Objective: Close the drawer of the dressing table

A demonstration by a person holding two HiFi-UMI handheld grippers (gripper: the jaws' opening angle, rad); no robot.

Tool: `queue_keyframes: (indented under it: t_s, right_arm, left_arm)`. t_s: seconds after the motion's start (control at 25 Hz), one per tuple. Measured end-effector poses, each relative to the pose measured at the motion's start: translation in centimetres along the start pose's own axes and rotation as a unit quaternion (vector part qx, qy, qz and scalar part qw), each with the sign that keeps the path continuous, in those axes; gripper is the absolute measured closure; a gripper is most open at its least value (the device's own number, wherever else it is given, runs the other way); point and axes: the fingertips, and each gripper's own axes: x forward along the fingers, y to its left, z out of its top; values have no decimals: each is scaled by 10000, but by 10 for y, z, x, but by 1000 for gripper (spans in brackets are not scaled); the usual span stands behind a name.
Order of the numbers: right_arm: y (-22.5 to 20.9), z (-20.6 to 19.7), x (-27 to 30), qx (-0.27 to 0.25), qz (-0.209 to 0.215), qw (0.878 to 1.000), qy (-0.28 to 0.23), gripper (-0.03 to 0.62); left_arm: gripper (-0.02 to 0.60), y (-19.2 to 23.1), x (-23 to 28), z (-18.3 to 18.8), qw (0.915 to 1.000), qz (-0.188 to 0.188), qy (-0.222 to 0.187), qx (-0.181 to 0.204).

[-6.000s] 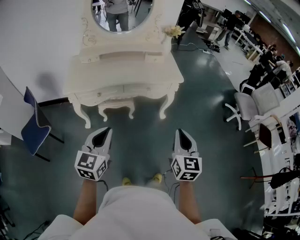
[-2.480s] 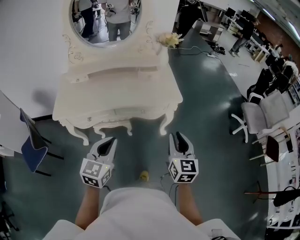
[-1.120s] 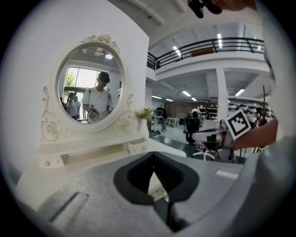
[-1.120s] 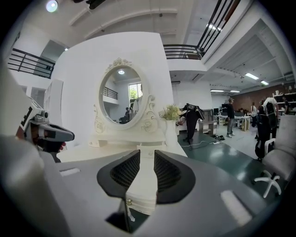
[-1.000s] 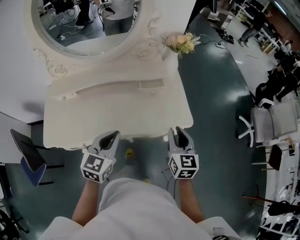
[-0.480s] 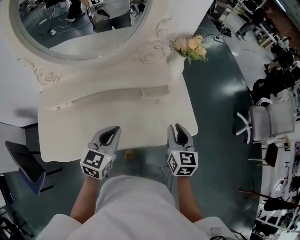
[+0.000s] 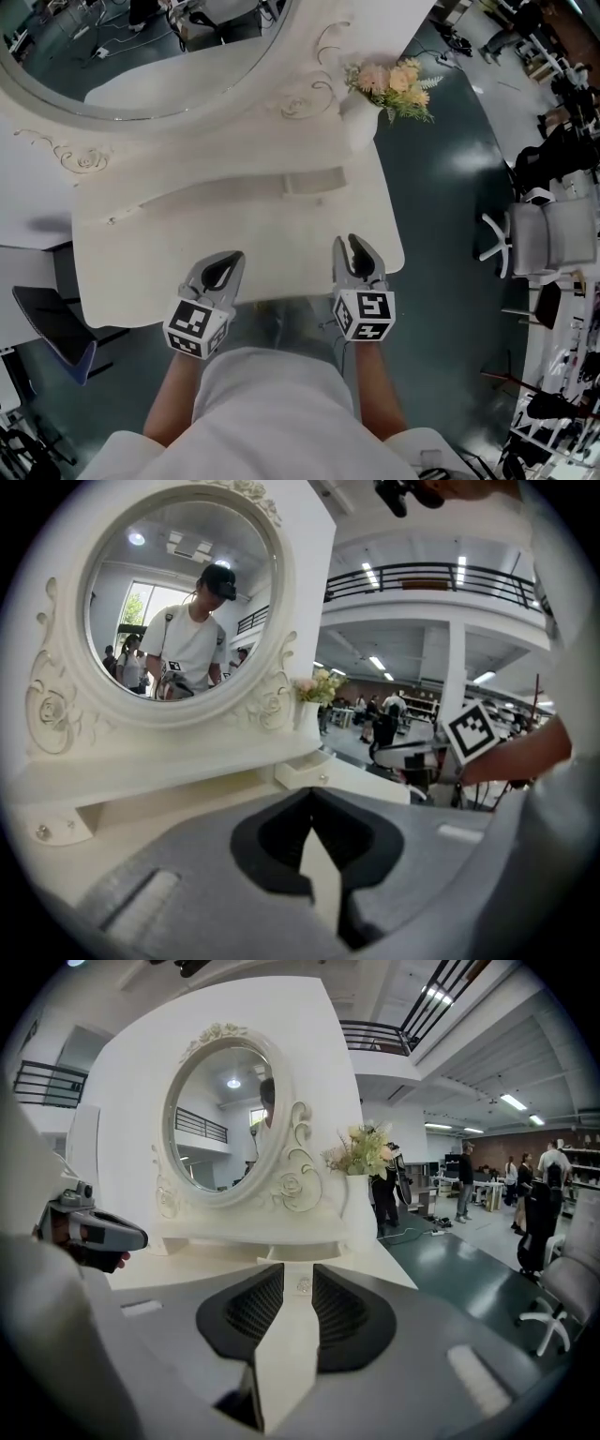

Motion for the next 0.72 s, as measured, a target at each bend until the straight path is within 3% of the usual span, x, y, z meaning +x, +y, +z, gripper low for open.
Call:
queue_keyframes:
  t_s: [0.72]
  right_arm:
    - [-19, -25, 84, 195, 529, 9971, 510, 514]
  left_arm:
    - [581, 33, 56, -12, 9978, 440, 352, -351]
